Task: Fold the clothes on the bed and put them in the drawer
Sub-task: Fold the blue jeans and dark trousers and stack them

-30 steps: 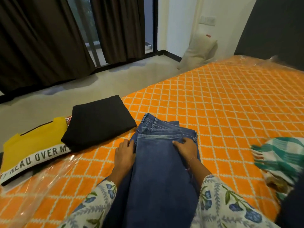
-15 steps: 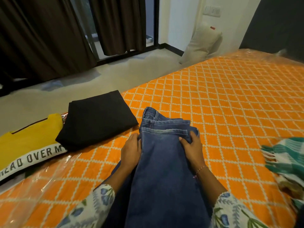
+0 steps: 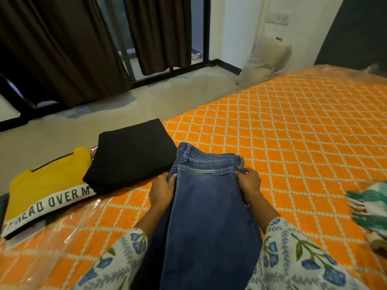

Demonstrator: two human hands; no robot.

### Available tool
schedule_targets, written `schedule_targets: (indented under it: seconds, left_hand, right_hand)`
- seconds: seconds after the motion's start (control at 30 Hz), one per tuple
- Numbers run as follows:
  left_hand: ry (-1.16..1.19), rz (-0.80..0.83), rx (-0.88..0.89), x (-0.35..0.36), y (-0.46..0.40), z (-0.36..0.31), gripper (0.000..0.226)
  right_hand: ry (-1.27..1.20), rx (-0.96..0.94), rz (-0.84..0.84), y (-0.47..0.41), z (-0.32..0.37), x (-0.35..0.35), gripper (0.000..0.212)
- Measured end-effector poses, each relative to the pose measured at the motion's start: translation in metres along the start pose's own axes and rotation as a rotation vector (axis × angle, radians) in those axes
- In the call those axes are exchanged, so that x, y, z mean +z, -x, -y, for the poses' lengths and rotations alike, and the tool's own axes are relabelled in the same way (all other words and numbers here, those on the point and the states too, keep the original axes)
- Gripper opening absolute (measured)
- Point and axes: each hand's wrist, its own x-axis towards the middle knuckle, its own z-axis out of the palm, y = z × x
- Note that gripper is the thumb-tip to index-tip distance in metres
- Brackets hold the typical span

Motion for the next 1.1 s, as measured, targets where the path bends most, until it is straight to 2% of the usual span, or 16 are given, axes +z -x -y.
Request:
schedule_targets:
  seconds: [0.07,0.17,0.2,0.23,0.3,0.37,0.5,0.53,0.6,0.67,0.73,0.87,0.9,0.97,1.03,1.1]
  left_hand:
    - [0.148,-0.015,0.045,-0.004,0.000,0.003,0.032]
    - [0.542,0.012,-0.144,-0.011,-0.004,0.016,0.019]
    - [0.583,0.015,-0.210,-0.012,-0.006,0.022,0.017]
    - [0.581,0.010,-0.244,-0.013,-0.009,0.026,0.017]
    - [0.446,-0.033,-0.218,-0.014,-0.012,0.032,0.017]
    - [0.177,-0.089,-0.135,-0.012,-0.014,0.035,0.021]
    - [-0.083,-0.099,-0.159,-0.010,-0.008,0.028,0.026]
    - [-0.147,-0.112,-0.158,-0.011,-0.007,0.024,0.028]
    - [-0.227,-0.196,-0.131,-0.014,-0.003,0.012,0.032]
    - [-0.184,-0.278,-0.085,-0.018,0.001,-0.002,0.036]
    - [-0.214,-0.268,-0.080,-0.023,0.006,-0.012,0.045]
    - [-0.636,-0.189,0.095,-0.025,0.023,-0.010,0.045]
    - [-0.621,-0.131,0.082,-0.023,0.025,-0.010,0.043]
    - [-0.447,-0.033,-0.056,-0.020,0.025,-0.012,0.043]
    - [-0.283,-0.006,-0.161,-0.018,0.018,-0.021,0.035]
    - [-0.166,-0.023,-0.152,-0.016,0.013,-0.031,0.024]
  right_hand:
    - [-0.081,-0.116,-0.027,-0.004,0.007,-0.001,0.004]
    - [-0.108,-0.345,-0.038,0.000,0.013,0.007,0.005]
    - [-0.097,-0.364,-0.002,0.000,0.014,0.013,0.002]
    - [-0.055,-0.351,0.028,-0.003,0.014,0.018,0.009]
    - [0.101,-0.285,0.095,-0.011,0.013,0.024,0.031]
    - [0.232,-0.214,0.103,-0.017,0.014,0.027,0.043]
    - [0.241,-0.123,0.116,-0.007,0.020,0.026,0.038]
    - [0.274,-0.132,0.107,-0.001,0.021,0.026,0.044]
    - [0.454,-0.243,-0.003,0.013,0.019,0.027,0.057]
    - [0.518,-0.340,-0.058,0.033,0.015,0.031,0.051]
    - [0.497,-0.277,0.007,0.043,0.010,0.037,0.045]
    - [0.572,-0.100,0.100,0.034,0.018,0.040,0.049]
    - [0.572,-0.086,0.127,0.031,0.020,0.040,0.046]
    - [0.521,-0.108,0.175,0.030,0.021,0.041,0.037]
    - [0.414,-0.153,0.158,0.033,0.018,0.038,0.027]
    - [0.271,-0.189,0.099,0.038,0.017,0.034,0.021]
